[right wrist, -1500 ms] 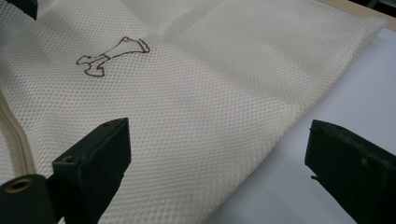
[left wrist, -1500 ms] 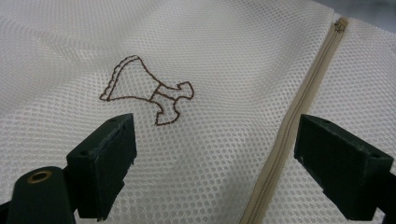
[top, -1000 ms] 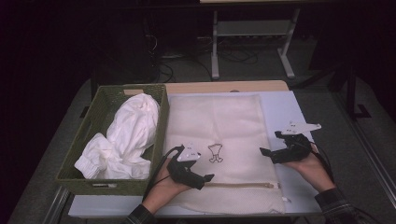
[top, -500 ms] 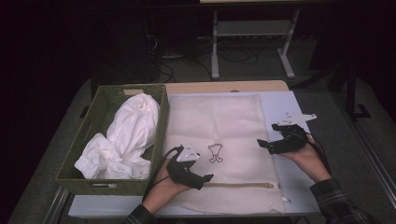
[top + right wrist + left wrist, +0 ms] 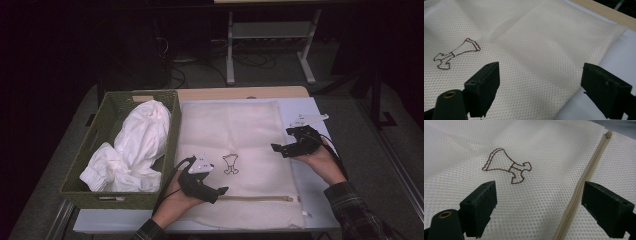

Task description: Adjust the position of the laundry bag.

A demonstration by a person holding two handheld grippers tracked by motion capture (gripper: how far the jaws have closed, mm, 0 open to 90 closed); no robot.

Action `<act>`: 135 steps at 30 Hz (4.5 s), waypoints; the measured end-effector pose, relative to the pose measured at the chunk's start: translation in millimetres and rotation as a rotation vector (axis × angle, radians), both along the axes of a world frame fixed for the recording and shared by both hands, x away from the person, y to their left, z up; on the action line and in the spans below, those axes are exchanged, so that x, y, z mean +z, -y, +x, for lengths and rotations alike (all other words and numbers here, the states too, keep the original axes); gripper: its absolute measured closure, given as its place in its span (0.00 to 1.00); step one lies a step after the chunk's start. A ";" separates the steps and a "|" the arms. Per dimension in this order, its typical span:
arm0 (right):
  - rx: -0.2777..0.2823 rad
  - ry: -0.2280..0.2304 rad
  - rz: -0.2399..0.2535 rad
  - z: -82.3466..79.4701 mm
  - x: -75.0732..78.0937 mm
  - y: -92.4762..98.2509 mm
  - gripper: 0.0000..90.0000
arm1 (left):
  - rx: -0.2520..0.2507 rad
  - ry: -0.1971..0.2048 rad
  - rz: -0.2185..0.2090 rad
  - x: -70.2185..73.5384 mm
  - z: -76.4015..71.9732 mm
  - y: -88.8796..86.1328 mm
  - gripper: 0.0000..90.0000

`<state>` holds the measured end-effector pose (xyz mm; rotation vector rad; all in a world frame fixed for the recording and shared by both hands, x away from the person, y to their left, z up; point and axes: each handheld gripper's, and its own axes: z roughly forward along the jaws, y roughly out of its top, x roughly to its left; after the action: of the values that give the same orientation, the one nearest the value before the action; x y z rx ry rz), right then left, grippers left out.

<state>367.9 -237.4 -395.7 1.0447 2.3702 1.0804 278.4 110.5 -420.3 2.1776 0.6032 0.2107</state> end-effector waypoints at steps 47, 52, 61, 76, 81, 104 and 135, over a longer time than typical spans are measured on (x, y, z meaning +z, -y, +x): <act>-0.051 -0.174 -0.072 8.9 -44.9 16.5 0.70 | -0.011 0.002 0.014 -0.5 -1.9 0.4 0.14; -0.045 -0.178 -0.068 9.9 -44.8 17.5 0.81 | -0.011 0.002 0.016 -1.0 -1.9 0.6 0.14; -0.032 -0.171 -0.075 10.1 -42.3 17.1 0.96 | -0.013 0.003 0.019 -1.1 -2.0 0.5 0.14; -0.053 -0.164 -0.083 11.6 -38.9 25.5 0.97 | -0.012 0.002 0.019 -1.3 -2.0 0.6 0.14; -0.062 -0.163 -0.085 12.1 -38.3 28.6 0.97 | -0.012 0.001 0.017 -1.3 -1.8 0.4 0.14; -0.132 -0.139 -0.103 15.2 -36.7 47.1 0.97 | -0.011 0.001 0.015 -1.6 -1.7 0.3 0.14; -0.232 -0.129 -0.108 16.4 -38.1 78.6 0.97 | -0.011 0.002 0.015 -1.5 -1.9 0.4 0.14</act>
<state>384.2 -316.0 -433.7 1.3455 2.3032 0.8163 276.4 110.1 -421.8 2.1947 0.5894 0.2125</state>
